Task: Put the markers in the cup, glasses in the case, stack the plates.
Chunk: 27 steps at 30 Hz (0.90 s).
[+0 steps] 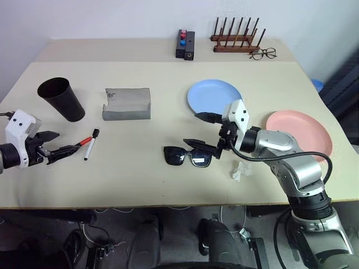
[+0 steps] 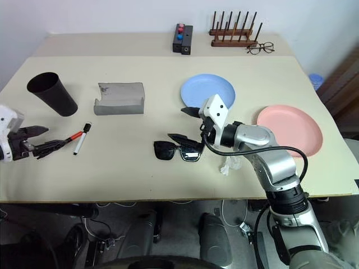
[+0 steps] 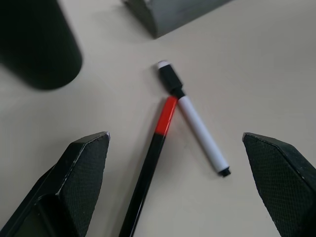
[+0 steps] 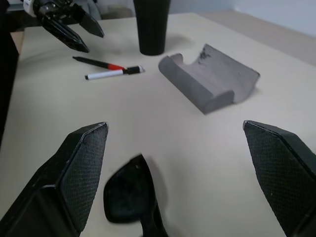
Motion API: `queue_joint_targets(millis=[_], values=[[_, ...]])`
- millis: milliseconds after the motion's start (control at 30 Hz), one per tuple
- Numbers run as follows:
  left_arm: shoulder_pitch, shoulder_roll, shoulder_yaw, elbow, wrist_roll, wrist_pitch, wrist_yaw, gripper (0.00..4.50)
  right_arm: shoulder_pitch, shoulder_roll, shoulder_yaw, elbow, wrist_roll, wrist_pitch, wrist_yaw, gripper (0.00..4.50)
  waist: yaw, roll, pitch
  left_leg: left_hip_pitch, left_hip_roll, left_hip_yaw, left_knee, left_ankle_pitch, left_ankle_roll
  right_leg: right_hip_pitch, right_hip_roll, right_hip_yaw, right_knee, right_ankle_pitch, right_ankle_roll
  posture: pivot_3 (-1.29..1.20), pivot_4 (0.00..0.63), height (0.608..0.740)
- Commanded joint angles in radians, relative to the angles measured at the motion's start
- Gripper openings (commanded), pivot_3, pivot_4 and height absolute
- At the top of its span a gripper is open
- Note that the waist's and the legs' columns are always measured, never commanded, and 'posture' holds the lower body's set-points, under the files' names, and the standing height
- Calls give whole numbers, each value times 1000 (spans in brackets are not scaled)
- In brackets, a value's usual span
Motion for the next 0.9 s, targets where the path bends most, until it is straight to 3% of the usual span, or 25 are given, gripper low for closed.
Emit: queue_joint_targets(millis=[33,333,533,867,900], values=[[-82,63,-68,115,89,-98,-59,4500,14,-12,-40,-56,7,-14,-12,4466,0,0,0,0,0,0,0,0,0,-1,0,0,1,0,0,0,150,740],[-271,76,-188,399,253,-306,-95,4500,45,-18,-62,-88,12,-3,-36,4466,2,0,0,0,1,1,0,1,0,0,1,0,1,0,0,0,150,740],[-275,55,-246,421,241,-259,-254,4500,24,-16,-67,-76,20,-2,-33,4466,2,0,0,0,1,1,0,1,0,0,0,0,1,0,0,0,150,740],[-398,-17,-318,632,348,-383,-248,4500,19,-37,-87,-83,31,11,-26,4466,2,-1,0,0,1,1,1,1,1,0,0,0,2,1,3,0,150,740],[-406,-19,-324,648,358,-390,-249,4243,20,-40,-90,-85,32,11,-26,4490,3,-1,-1,0,0,1,1,1,1,0,0,0,2,1,3,0,150,740]])
